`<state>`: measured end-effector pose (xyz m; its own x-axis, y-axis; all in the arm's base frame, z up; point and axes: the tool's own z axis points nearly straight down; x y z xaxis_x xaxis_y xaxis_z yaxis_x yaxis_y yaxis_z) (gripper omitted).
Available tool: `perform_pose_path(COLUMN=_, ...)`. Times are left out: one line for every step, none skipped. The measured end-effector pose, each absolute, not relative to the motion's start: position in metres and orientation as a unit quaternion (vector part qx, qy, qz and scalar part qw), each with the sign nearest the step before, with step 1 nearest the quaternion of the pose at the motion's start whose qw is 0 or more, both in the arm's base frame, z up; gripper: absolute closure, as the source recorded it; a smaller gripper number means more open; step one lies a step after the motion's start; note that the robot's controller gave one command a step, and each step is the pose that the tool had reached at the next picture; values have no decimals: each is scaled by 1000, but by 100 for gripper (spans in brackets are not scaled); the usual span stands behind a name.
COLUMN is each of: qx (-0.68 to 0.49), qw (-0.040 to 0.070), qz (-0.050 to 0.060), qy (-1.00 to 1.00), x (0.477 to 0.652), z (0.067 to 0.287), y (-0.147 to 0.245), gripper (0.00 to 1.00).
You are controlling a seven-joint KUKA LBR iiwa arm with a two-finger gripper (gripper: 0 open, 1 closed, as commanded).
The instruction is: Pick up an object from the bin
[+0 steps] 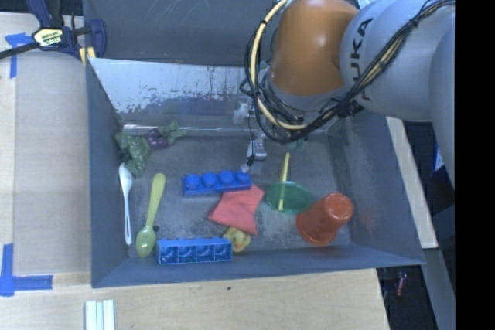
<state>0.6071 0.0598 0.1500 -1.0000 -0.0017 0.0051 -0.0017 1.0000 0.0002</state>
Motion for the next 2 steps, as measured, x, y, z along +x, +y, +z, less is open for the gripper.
perform_pose_path(qx=0, qw=-2, qz=0, qy=-1000, x=609, z=155, y=60, gripper=0)
perform_pose_path(qx=-49, qw=0, qz=0, qy=-999, x=593, z=73, y=86, gripper=0)
